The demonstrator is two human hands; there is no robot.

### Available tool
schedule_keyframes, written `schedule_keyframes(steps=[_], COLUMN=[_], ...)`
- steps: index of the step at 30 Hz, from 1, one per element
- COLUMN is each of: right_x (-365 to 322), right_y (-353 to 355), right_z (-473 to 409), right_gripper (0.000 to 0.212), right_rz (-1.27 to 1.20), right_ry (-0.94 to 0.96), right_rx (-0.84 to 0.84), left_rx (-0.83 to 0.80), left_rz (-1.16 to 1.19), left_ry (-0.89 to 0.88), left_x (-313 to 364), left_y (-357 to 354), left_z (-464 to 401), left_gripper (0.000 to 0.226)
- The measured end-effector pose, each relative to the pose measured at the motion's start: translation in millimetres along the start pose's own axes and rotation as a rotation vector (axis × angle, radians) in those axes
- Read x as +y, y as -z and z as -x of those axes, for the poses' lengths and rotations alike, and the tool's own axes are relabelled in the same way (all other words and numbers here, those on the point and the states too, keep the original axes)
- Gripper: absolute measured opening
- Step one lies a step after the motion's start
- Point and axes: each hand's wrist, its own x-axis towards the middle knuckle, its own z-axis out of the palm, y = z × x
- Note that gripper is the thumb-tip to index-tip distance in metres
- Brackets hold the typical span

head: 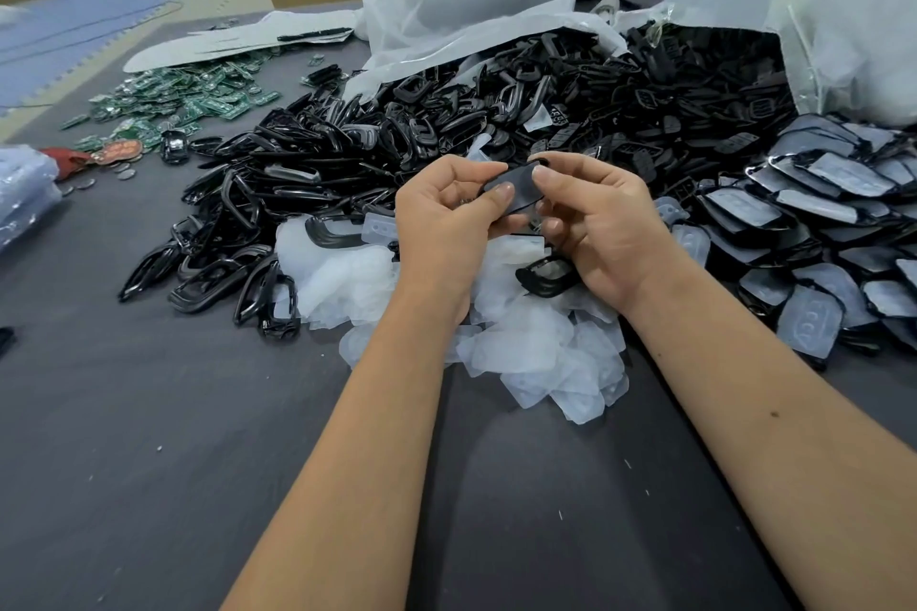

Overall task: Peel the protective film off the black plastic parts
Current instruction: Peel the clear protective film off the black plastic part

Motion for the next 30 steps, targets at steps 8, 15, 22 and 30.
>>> schedule_keyframes(steps=[8, 15, 22, 30], right_x=[5.8, 7.9, 11.9, 12.2], right_y=[-3.2, -0.1, 2.1, 3.4], right_z=[-1.3, -3.2, -4.7, -4.4], right_gripper=[0.008, 0.011, 0.013, 0.002], right_rz=[0.154, 0.500, 0.742, 0.613], right_ry=[0.121, 0.318, 0.489, 0.374], right_rx=[0.057, 0.087, 0.077, -0.019], left_rx=[-0.002, 0.030, 0.051, -0.097], left_rz=[-0.002, -0.119, -0.085, -0.104], left_ry=[0.022, -0.024, 0.033, 0.098], left_x=[3.5, -2.2, 2.1, 13.4], left_y=[-0.1, -1.0, 2.2, 17.3], left_z=[1.5, 0.1, -2.4, -5.2], left_gripper=[0.014, 0.016, 0.016, 0.020])
